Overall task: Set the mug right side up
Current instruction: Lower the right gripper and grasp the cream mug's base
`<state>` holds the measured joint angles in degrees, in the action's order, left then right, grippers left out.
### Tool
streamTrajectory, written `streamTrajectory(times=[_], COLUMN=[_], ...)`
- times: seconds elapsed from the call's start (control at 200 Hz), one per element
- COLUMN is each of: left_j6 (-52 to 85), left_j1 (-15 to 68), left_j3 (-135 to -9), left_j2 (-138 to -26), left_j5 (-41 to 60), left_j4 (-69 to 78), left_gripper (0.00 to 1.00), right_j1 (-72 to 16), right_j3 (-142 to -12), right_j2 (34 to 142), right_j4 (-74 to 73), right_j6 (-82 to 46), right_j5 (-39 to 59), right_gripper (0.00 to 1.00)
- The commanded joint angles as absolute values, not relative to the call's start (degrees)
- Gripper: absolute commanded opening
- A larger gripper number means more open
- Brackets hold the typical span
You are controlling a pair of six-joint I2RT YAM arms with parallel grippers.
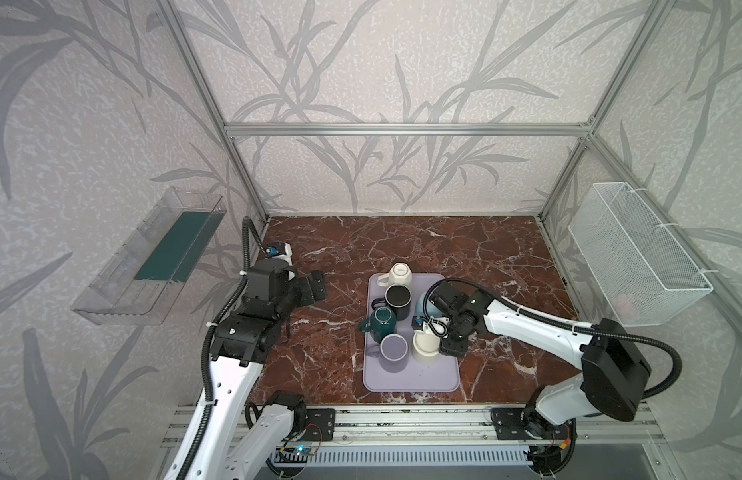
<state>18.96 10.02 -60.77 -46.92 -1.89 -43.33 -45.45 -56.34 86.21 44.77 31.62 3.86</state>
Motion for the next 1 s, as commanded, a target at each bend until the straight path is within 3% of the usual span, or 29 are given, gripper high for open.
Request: streamTrajectory(times=[0.0,0.15,0.34,0.7,0.995], left_j6=[18.2,18.3,18.4,18.2,18.1], left_j1=[10.1,10.1,10.1,10.1,10.1], left_j3=[-62.0,-62.1,-61.8,-61.7,-61.5], left_j2=[-46.0,-45.6,-45.0,-43.9,-43.7], left_j5=[-3.1,-3.2,-3.3,-3.6,-3.8], left_j4=[-45.0,-45.4,-45.3,-46.1,-45.9], left_gripper=[0.99,0.99,0.99,0.99,0.99], right_j1=[-45.3,-45.3,-45.6,-46.1,-46.2], right_j3=[-57.3,-57.6,-58.0,-59.1,-59.5], right_j2=[86.7,86.8,87.3,90.0,90.1], right_j4=[44.9,45.0,45.3,45.5,45.2], right_j6=[31.9,31.7,31.6,31.2,30.9], right_j5=[6.3,6.7,6.2,5.8,4.9], right_gripper=[0.64,0.60,0.46,0.32,0.13])
